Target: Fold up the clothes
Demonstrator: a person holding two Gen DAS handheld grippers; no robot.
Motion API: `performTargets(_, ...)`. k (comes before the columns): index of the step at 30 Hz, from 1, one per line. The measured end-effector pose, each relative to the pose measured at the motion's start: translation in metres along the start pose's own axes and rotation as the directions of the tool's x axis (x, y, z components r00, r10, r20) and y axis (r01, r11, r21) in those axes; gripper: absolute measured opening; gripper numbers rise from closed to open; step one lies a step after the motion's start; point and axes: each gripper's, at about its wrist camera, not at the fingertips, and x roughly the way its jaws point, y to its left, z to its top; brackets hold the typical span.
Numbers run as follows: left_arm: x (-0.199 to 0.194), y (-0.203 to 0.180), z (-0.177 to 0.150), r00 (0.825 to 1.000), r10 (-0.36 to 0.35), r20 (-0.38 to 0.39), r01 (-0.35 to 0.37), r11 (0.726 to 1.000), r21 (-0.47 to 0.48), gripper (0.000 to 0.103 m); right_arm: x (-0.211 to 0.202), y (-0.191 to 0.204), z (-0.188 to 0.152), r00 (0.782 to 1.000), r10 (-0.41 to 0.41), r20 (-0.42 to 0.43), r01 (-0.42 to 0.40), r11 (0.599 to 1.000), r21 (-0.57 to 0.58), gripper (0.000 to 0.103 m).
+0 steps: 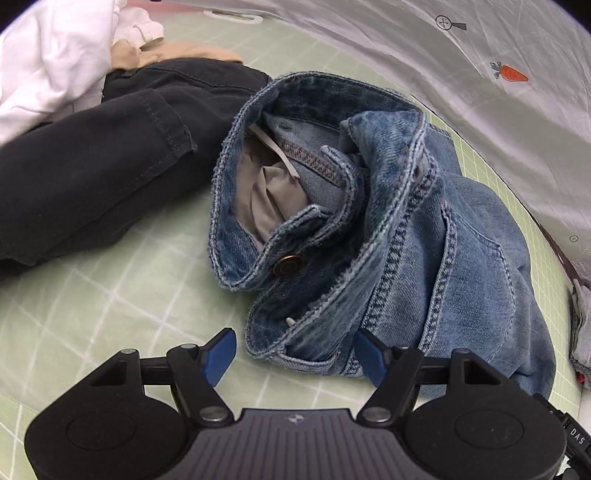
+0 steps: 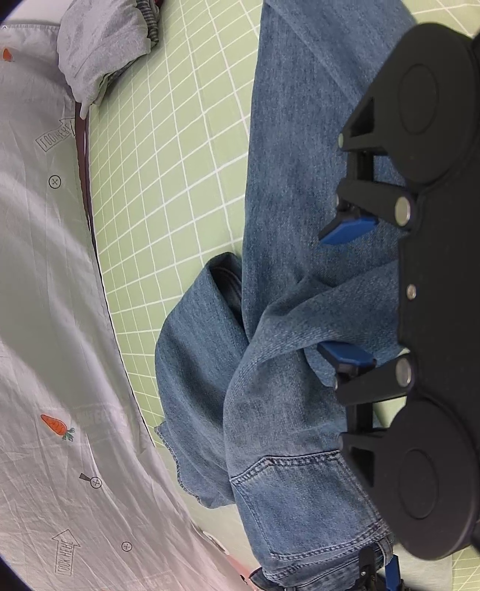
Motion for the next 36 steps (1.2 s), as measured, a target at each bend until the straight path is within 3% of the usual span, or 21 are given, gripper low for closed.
performTargets(4,0.003,0.002,0.001,1.000,0.016,-0.006,-0.016,1.000,-0.013,0.071,0.006,0.004,-0.004,0.999,-0.027,-0.035,0.026,0.999,-0.021,0.081)
performTargets(9,0.004,0.004,0.001,1.000,0.019,-0.006,-0.019,1.000,-0.021,0.069,0.012,0.008,-0.009,0.997,-0.031,-0.066,0.028,0.999,-0.038,0.086)
performTargets(13,0.003,0.004,-0.001,1.000,0.021,0.003,-0.021,1.000,-0.018,0.049,0.011,0.007,-0.010,0.998,-0.027,-0.058,0.026,0.999,-0.030,0.084)
performTargets(18,-0.003,0.003,-0.007,1.000,0.005,0.019,-0.005,1.000,-0.011,0.026,0.004,0.007,-0.011,0.999,0.003,-0.038,-0.005,0.999,-0.039,0.070)
performTargets(21,-0.011,0.001,-0.012,0.999,-0.006,0.039,0.006,1.000,0.002,0.019,-0.004,0.008,-0.012,1.000,0.024,-0.019,-0.025,0.998,-0.057,0.046)
performTargets(23,-0.021,0.000,-0.014,0.999,-0.010,0.050,0.010,1.000,0.001,0.017,-0.008,0.009,-0.013,0.999,0.039,-0.007,-0.039,0.997,-0.070,0.019)
performTargets(26,-0.043,0.005,-0.015,0.998,-0.012,0.067,0.012,1.000,0.004,0.016,-0.016,0.011,-0.014,0.998,0.060,0.012,-0.059,0.994,-0.089,0.011)
performTargets(32,-0.087,0.015,-0.018,0.993,0.024,0.113,-0.026,1.000,0.014,0.015,-0.031,0.005,-0.019,0.996,0.080,0.041,-0.077,0.995,-0.070,0.010)
performTargets(36,-0.096,0.030,-0.033,0.994,0.063,0.084,-0.063,0.998,-0.007,0.015,-0.036,0.006,-0.030,0.995,0.092,0.029,-0.090,0.993,-0.073,0.010)
